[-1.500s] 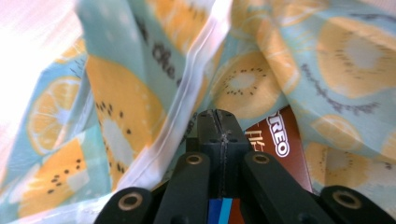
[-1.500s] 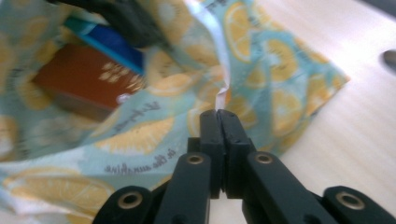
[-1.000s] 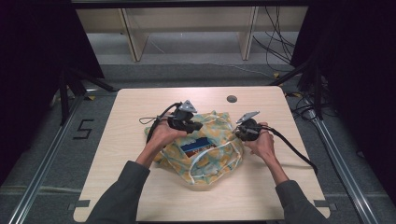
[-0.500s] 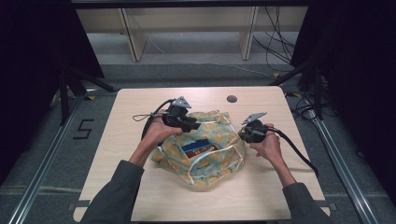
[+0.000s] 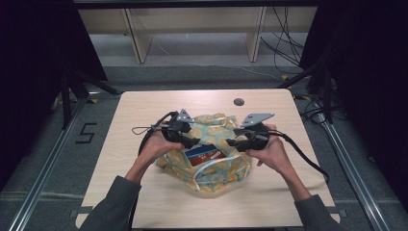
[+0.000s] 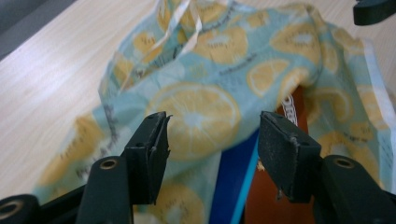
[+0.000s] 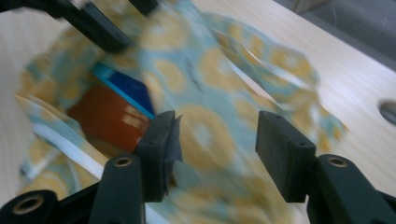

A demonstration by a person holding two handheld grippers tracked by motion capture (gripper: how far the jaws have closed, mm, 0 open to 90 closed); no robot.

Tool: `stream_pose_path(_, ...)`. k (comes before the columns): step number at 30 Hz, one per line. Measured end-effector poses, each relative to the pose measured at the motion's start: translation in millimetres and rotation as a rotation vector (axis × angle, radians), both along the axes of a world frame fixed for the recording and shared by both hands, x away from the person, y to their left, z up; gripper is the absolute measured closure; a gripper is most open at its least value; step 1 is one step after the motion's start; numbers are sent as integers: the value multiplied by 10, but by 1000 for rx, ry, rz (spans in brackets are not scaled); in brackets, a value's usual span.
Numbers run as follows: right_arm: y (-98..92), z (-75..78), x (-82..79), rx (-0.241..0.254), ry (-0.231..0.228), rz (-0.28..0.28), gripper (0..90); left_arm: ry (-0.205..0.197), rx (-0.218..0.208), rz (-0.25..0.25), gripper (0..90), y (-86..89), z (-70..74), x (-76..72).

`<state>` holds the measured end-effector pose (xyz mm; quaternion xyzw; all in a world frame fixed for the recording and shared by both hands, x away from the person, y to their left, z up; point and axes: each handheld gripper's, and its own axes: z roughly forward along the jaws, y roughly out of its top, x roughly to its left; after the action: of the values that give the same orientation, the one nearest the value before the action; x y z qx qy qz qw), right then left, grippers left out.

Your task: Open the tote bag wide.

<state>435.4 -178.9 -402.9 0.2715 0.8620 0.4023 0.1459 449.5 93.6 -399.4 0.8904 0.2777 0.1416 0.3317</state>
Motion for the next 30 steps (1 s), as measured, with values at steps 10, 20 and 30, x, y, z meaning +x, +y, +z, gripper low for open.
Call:
stream_pose_path(10,559,-224,39,-183,-40,67,733,28,16,-36,740,149,-172,-160)
stream_pose_path(20,352,-173,767,-159,-4,-152,900,141,262,-151,885,421,-466,-512)
stream_pose_path(30,319,-297,1033,-120,81,-207,842,128,239,-134,794,513,-454,-591)
